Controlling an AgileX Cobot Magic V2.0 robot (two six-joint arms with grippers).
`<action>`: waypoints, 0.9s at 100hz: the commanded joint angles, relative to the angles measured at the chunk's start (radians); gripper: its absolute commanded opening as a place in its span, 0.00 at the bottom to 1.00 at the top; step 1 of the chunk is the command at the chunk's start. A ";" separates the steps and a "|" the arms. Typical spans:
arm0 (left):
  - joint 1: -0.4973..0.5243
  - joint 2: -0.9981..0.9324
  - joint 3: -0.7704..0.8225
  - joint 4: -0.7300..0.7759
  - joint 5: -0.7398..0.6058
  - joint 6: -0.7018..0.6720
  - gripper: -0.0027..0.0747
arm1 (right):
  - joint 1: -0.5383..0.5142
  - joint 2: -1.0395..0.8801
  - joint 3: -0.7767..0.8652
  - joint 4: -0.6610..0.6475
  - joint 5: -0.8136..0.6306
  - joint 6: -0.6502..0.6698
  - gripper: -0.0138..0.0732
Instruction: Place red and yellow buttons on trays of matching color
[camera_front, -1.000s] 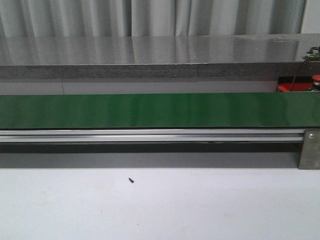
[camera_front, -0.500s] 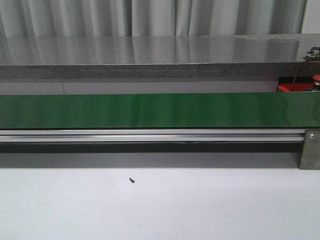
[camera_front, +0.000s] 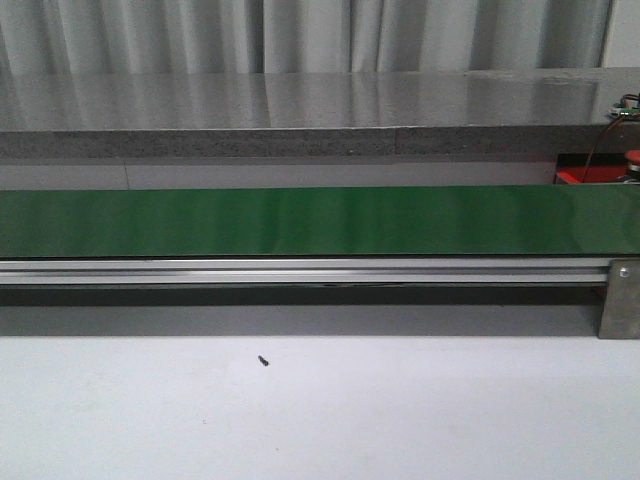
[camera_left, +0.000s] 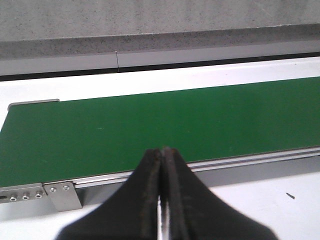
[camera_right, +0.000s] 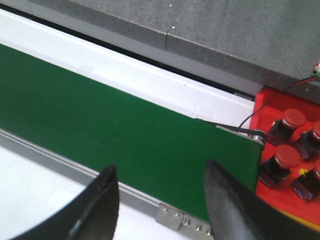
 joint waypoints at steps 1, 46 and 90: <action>0.003 0.005 -0.027 -0.021 -0.075 0.000 0.01 | 0.001 -0.120 0.062 0.025 -0.085 0.034 0.53; 0.003 0.005 -0.027 -0.021 -0.075 0.000 0.01 | 0.001 -0.365 0.218 0.024 -0.084 0.039 0.02; 0.003 0.005 -0.027 -0.021 -0.075 0.000 0.01 | 0.001 -0.365 0.218 0.024 -0.084 0.039 0.02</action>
